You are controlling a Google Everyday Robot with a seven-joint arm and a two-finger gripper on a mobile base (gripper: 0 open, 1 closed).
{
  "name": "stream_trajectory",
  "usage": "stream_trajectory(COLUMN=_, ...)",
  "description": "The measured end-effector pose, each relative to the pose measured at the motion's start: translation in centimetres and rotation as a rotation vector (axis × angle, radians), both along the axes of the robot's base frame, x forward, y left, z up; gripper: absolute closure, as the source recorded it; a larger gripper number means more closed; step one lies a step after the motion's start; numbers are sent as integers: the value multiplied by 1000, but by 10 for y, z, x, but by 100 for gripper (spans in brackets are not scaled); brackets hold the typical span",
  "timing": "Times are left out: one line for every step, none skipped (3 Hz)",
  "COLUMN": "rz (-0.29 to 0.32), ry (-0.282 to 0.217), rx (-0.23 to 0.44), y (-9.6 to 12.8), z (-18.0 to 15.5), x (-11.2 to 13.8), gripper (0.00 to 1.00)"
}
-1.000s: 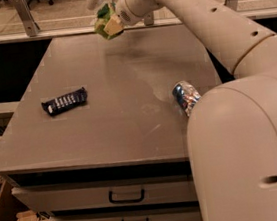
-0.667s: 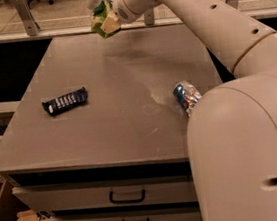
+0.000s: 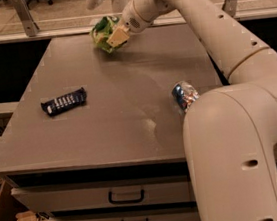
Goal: Move green rice chip bag near rxbar blueberry
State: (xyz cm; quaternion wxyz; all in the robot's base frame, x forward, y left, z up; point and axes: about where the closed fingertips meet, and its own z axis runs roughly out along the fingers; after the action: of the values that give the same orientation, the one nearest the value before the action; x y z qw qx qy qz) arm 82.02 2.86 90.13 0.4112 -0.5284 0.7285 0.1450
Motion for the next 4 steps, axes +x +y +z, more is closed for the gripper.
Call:
stream_trajectory(rz=141, ry=59, rx=-55, y=-13, z=-16, x=-31, gripper=100)
stream_trajectory(rz=286, ry=141, rx=-104, y=-15, z=-26, x=-74, gripper=100)
stream_trajectory(rz=390, ry=215, rx=-160, y=-22, z=-37, x=-109, gripper=100)
stream_trajectory(rz=469, ry=269, rx=-181, y=-22, z=-46, x=-131, gripper=100)
